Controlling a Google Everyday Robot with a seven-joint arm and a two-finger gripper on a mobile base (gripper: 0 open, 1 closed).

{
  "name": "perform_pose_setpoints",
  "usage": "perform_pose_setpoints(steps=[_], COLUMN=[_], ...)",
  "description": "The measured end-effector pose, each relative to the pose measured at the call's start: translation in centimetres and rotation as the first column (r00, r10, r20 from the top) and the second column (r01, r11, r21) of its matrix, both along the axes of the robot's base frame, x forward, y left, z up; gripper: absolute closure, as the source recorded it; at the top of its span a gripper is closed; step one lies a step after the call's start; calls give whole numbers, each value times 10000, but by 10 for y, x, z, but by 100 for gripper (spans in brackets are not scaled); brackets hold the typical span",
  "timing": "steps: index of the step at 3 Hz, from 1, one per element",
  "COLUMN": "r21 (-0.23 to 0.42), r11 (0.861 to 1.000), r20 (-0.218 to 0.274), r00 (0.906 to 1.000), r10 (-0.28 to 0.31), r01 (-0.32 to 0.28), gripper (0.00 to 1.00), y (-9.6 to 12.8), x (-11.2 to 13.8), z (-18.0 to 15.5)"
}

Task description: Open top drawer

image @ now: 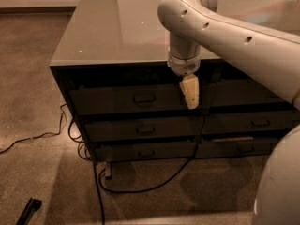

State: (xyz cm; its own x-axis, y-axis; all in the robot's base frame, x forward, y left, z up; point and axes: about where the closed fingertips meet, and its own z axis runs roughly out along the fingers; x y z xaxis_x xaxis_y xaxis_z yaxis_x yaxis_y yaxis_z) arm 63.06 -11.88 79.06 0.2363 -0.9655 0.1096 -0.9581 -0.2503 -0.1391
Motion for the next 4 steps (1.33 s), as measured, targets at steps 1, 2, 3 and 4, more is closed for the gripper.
perform_pose_setpoints(steps=[1, 2, 3, 4], r21=[952, 2249, 3083, 3153], r11=[9954, 9739, 9492, 9467], r20=[-707, -1606, -2191, -2241], r00=[9975, 9870, 9757, 9745], r10=[-66, 61, 65, 72], r01=[133, 306, 629, 655], gripper=[0, 0, 0, 0], y=[-3, -3, -1, 1], x=[-3, -7, -11, -11], z=[-20, -47, -65, -67])
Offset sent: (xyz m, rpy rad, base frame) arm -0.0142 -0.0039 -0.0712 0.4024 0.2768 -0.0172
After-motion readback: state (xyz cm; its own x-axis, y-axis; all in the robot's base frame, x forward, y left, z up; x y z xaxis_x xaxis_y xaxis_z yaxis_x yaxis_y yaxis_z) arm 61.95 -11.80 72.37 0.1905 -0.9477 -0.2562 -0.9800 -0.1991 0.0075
